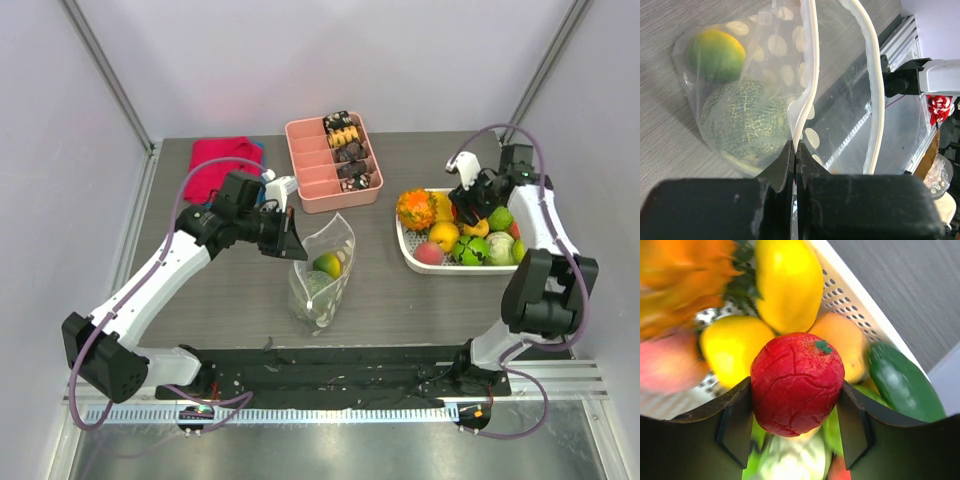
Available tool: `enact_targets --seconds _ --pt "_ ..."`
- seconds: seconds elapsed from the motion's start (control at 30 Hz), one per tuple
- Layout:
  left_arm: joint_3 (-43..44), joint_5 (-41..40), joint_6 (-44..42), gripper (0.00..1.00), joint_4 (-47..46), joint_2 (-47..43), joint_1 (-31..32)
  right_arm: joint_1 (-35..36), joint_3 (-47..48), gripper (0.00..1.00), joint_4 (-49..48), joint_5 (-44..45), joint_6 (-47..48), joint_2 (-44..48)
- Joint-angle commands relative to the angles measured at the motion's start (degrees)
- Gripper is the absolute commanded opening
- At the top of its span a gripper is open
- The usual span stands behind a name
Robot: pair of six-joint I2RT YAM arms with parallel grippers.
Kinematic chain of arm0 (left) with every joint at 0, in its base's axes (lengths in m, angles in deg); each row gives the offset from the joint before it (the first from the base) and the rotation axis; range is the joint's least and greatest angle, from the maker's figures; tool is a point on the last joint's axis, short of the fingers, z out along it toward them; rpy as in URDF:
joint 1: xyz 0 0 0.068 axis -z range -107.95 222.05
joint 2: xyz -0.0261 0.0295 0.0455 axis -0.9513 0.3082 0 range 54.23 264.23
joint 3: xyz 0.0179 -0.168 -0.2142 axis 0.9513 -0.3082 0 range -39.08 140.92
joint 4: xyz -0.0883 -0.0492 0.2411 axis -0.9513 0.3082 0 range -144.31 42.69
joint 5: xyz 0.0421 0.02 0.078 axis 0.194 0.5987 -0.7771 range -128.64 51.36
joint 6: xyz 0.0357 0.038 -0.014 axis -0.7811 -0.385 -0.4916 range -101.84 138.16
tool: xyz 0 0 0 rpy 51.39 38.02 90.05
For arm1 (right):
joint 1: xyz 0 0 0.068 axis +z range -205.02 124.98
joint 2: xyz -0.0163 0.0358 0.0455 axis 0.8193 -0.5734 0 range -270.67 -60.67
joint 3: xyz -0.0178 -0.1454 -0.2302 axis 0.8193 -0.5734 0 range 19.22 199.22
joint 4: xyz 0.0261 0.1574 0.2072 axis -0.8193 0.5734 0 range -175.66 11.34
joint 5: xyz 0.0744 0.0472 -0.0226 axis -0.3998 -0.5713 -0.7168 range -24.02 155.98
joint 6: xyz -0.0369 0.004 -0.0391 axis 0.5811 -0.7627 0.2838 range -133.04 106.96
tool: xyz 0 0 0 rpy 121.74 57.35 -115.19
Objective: Place the food in the zip-top bag and seal the zipper
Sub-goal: Pick up the fake fruit from the bin, then place the fake fruit in the zipper food storage bag.
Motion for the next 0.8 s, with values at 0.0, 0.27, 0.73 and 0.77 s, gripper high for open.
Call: enact_targets --seconds 0.0,0.27,0.73,0.77 --pt "-0.71 0.12 -0.68 0.0 -0.72 -1.14 0.29 -0.78 9.14 0.34 10.8 -12.08 -4.79 11.65" --pt "0.08 0.73 -0.42 0.0 -0.11 0.1 0.29 23.54 17.77 0.24 11.74 -18.16 -24.74 20.01" --pt "0.79 0.82 -1.12 0.0 0.42 -0.17 0.29 48.34 9.86 0.25 -0.15 -14.04 -35.32 15.18" --pt "0.79 0.99 -1.12 0.0 0.33 -0.08 0.29 49.31 9.77 0.28 0.46 -13.51 -33.48 15.01"
